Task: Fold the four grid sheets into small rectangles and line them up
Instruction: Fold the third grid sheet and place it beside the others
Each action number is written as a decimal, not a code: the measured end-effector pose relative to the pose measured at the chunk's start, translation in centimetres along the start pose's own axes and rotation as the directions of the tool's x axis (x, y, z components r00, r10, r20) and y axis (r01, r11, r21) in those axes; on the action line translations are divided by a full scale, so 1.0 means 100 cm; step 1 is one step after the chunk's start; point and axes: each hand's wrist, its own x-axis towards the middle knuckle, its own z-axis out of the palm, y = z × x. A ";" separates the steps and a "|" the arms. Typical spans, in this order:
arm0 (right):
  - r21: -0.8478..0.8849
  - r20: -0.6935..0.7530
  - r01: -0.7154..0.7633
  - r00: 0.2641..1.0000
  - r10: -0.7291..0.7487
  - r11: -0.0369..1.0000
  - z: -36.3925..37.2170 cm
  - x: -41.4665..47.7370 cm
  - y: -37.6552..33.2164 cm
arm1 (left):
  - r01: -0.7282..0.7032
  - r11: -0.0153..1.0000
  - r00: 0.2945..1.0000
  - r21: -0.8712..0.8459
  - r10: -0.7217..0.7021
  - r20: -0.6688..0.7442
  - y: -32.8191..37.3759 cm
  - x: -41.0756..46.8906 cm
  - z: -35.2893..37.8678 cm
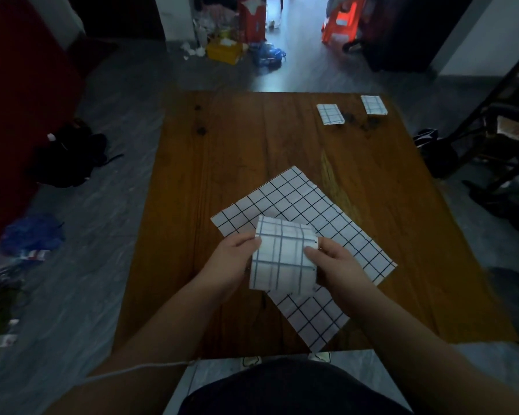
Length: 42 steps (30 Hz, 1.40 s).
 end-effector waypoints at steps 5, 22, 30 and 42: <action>-0.046 -0.067 0.052 0.996 -0.055 0.998 0.000 -0.002 -0.004 | -0.021 1.000 0.997 0.020 0.019 0.080 0.002 -0.002 -0.006; -0.065 0.034 0.133 0.991 -0.131 0.989 -0.023 0.000 -0.007 | -0.131 0.955 0.985 0.266 0.094 0.148 0.014 0.004 -0.013; -0.632 0.147 0.212 0.977 -0.153 0.746 -0.006 0.003 -0.028 | -0.274 0.861 0.952 0.430 0.179 0.248 0.022 0.010 -0.004; -0.526 0.016 0.179 0.980 -0.200 0.831 0.002 0.002 -0.037 | -0.303 0.808 0.945 0.505 0.188 0.266 0.007 0.009 -0.003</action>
